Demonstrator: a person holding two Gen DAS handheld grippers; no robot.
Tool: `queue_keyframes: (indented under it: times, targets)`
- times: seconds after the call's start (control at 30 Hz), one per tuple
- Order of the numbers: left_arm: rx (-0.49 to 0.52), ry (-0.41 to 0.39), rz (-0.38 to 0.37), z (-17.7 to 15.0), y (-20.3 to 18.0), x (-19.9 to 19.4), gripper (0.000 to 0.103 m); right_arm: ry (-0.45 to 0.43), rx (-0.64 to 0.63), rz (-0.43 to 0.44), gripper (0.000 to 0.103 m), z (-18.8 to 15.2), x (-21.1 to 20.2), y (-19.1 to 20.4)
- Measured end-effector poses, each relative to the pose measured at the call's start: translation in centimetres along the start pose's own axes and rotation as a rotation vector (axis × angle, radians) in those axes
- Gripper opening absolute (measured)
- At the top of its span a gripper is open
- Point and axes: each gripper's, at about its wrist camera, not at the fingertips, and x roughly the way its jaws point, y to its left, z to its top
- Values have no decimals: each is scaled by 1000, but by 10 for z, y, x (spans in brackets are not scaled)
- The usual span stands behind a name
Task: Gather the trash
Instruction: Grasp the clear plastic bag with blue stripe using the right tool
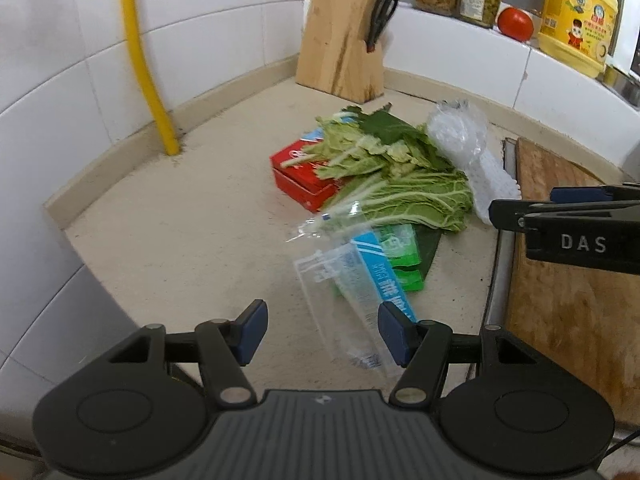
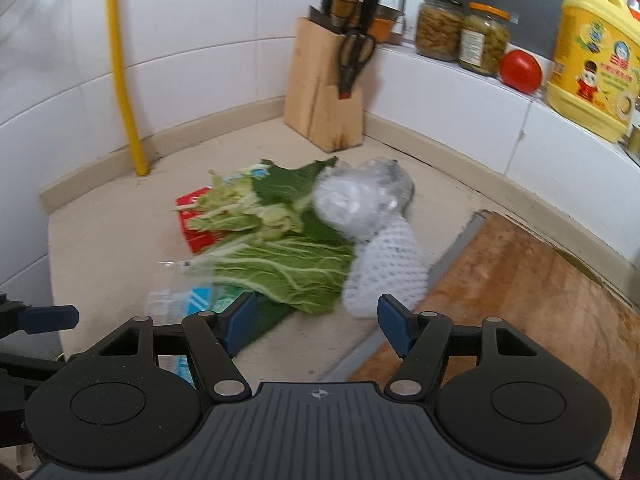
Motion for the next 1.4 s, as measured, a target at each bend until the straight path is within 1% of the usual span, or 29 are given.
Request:
queue_keyframes:
  times: [0.2, 0.27, 0.3, 0.33, 0.4, 0.5, 0.63, 0.67, 0.73, 0.8, 0.83, 0.87, 0.9, 1.03, 1.1, 1.13, 1.2, 1.23, 1.27, 1.37, 1.4]
  targets:
    - [-14, 50, -13, 4, -8, 24, 57, 22, 26, 25, 73, -3, 8, -15]
    - [-17, 53, -12, 5, -6, 29, 57, 28, 30, 40, 73, -3, 11, -20]
    - [-19, 49, -30, 5, -3, 30, 57, 29, 32, 45, 73, -4, 11, -22]
    - [-23, 44, -63, 5, 1, 30, 57, 29, 35, 52, 73, -4, 12, -24]
    - [-41, 39, -110, 6, 11, 31, 57, 35, 46, 82, 74, -4, 13, -28]
    - [-62, 46, -138, 8, 23, 37, 57, 49, 37, 125, 74, -4, 16, -29]
    - [-108, 76, -209, 10, 32, 50, 57, 64, 17, 158, 76, -5, 22, -25]
    - [-116, 82, -209, 11, 33, 54, 56, 67, 17, 164, 76, -5, 24, -26]
    - [-120, 67, -208, 12, 35, 56, 57, 67, 13, 174, 76, -5, 26, -27]
    - [-141, 65, -250, 15, 41, 59, 58, 66, 6, 180, 76, -5, 26, -27]
    - [-152, 68, -282, 16, 44, 60, 62, 66, 3, 184, 76, -5, 26, -26]
    - [-163, 73, -332, 17, 47, 63, 63, 65, 1, 189, 76, -4, 26, -26]
    - [-175, 76, -363, 18, 49, 65, 63, 61, 1, 196, 76, -5, 26, -26]
    - [-204, 74, -437, 22, 52, 72, 64, 48, -21, 223, 76, -6, 23, -23]
    - [-240, 82, -480, 24, 55, 77, 64, 43, -51, 262, 76, -8, 20, -19]
    - [-256, 87, -500, 24, 57, 78, 64, 55, -57, 299, 76, -8, 20, -17]
    - [-274, 89, -525, 25, 60, 80, 64, 98, -46, 408, 76, -8, 23, -14]
    - [-283, 88, -532, 25, 62, 81, 64, 112, -39, 439, 76, -8, 26, -13]
    - [-292, 86, -538, 24, 65, 81, 64, 124, -42, 455, 76, -7, 30, -10]
    - [-311, 78, -546, 22, 72, 81, 64, 145, -61, 454, 76, -5, 40, -1]
    - [-313, 77, -548, 21, 74, 80, 64, 162, -52, 478, 76, -4, 45, -1]
